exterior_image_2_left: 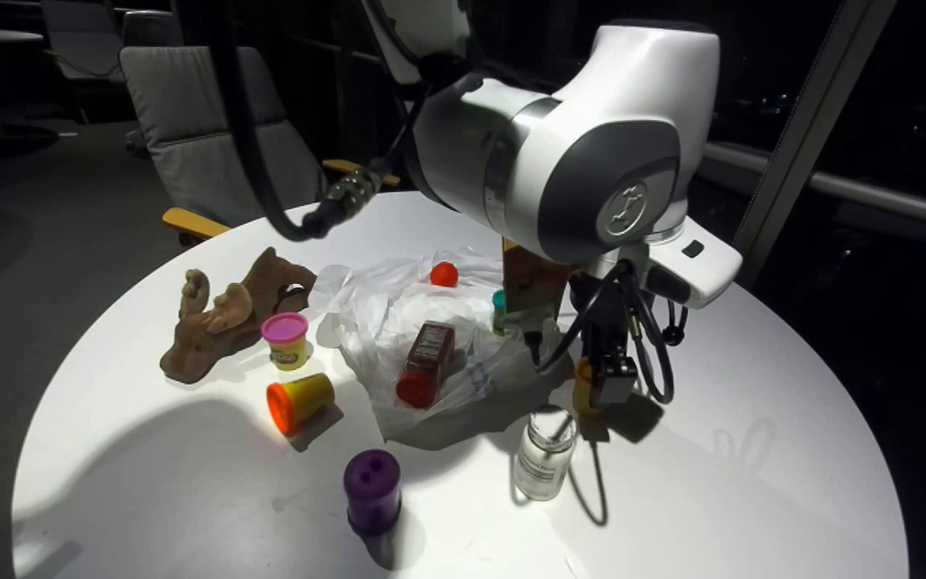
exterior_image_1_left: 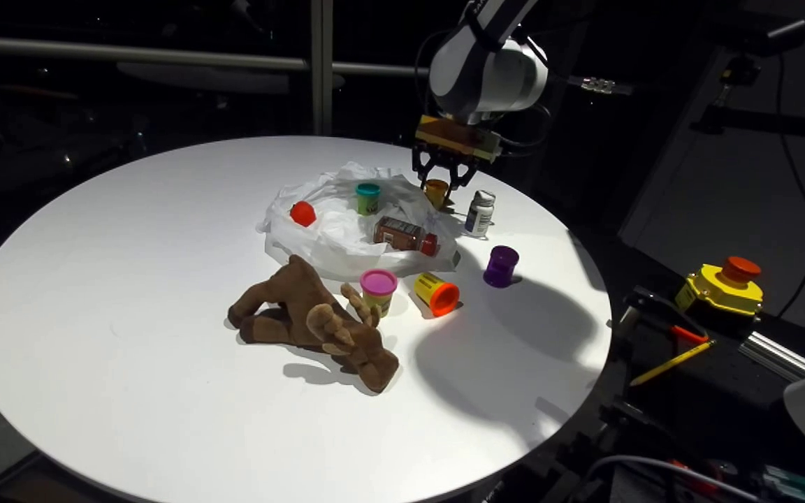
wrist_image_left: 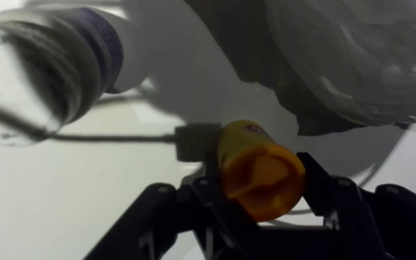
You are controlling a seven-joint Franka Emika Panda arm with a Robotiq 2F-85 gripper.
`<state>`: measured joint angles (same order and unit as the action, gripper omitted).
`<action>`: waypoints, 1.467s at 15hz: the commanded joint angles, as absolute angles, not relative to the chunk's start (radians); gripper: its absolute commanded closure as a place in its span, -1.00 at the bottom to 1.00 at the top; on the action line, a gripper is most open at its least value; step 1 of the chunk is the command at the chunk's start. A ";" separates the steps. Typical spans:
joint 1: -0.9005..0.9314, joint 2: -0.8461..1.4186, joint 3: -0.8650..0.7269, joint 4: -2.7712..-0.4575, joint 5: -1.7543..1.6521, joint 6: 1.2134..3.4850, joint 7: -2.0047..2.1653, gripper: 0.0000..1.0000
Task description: Remove the objects in the plastic and put them on the table
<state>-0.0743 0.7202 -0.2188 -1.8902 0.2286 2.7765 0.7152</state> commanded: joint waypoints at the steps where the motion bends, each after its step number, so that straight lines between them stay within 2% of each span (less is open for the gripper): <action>1: -0.117 0.610 -0.161 -1.954 0.286 2.791 0.637 -0.81; 2: -0.105 0.568 -0.157 -1.982 0.289 2.799 0.627 -0.98; 8: 0.047 0.437 -0.157 -2.026 0.218 2.828 0.652 -0.99; 13: 0.148 0.556 -0.171 -1.906 0.142 2.786 0.706 -1.00; 22: 0.205 0.785 -0.243 -1.716 0.092 2.679 0.784 -1.00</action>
<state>0.1809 0.7310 -0.2034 -1.8058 0.1214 2.7259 0.7307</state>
